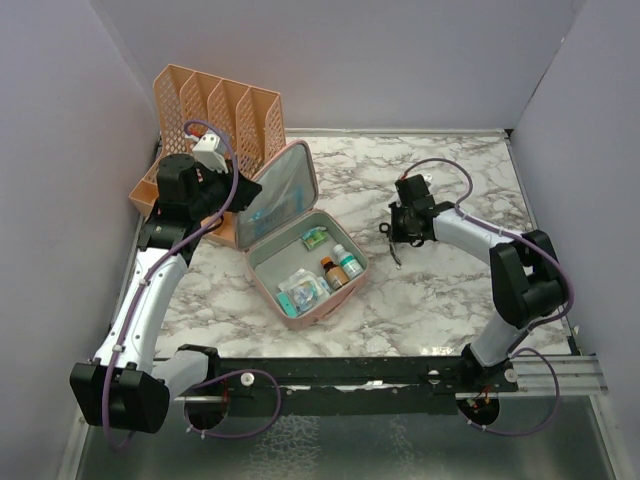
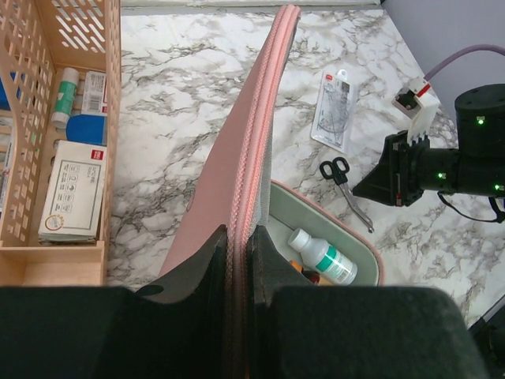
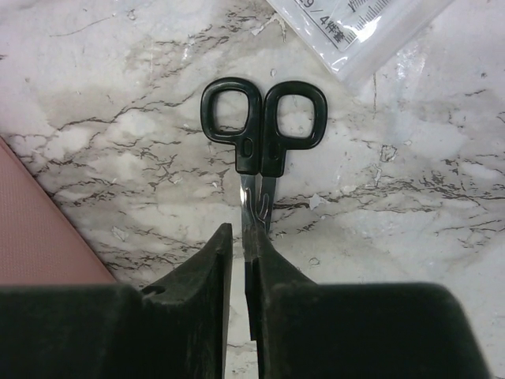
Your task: Organize the medicine kit
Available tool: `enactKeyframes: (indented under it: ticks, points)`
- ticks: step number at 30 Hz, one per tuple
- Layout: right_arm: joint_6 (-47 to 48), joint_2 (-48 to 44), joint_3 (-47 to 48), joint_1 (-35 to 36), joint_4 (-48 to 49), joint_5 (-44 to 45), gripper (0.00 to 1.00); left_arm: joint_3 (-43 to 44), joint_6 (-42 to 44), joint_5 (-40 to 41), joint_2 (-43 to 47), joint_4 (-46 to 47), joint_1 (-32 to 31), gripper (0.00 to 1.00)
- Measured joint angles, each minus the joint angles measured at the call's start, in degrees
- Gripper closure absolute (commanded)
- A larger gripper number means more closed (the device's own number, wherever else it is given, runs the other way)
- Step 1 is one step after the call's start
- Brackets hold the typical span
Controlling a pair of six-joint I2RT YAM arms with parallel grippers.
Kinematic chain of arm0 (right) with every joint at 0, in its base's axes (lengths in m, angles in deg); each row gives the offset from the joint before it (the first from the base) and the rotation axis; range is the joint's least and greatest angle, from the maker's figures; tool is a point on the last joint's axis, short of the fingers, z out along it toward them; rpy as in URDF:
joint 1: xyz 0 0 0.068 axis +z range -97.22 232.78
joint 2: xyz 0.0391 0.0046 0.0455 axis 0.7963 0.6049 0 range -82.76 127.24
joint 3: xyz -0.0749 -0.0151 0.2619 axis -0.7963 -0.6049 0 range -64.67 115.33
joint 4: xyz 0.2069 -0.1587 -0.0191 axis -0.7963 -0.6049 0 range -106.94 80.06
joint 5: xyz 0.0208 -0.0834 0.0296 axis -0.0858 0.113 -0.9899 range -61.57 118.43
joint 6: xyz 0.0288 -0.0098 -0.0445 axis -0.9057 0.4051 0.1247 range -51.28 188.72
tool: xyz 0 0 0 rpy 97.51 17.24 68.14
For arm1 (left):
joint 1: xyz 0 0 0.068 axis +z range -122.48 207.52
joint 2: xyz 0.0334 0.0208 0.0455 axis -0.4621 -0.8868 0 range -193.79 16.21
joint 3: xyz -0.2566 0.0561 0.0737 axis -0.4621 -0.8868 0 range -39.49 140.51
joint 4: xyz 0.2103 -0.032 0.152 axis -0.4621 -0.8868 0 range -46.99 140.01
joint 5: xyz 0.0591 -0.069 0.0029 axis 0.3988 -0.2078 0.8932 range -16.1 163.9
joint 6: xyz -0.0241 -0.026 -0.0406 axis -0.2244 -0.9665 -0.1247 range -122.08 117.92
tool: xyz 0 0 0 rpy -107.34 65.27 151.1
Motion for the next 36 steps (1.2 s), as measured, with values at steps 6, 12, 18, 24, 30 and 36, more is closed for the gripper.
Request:
enactKeyframes:
  ticks: [6, 12, 18, 24, 30, 36]
  points:
    - [0.57, 0.52, 0.15, 0.92, -2.25, 1.42, 0.68, 0.0, 0.0, -0.15, -0.24, 0.33, 0.0, 1.0]
    - [1.4, 3.32, 0.46, 3.15, -5.03, 3.3, 0.67, -0.2, -0.02, -0.39, -0.55, 0.98, 0.0, 1.0]
    - [1.49, 4.31, 1.62, 3.39, -5.9, 4.57, 0.79, -0.42, 0.0, -0.48, -0.63, 1.4, 0.02, 1.0]
    - [1.09, 4.94, 2.36, 3.39, -5.88, 4.76, 0.98, -0.44, 0.17, -0.48, -0.63, 1.4, 0.02, 1.0]
    - [1.03, 4.57, 2.12, 3.39, -5.11, 4.66, 0.99, -0.44, 0.39, -0.5, -0.63, 1.4, 0.02, 1.0]
    - [0.09, 1.03, -0.76, 3.39, -2.99, 3.3, 0.99, -0.44, 0.39, -0.52, -0.74, 1.4, 0.02, 1.0]
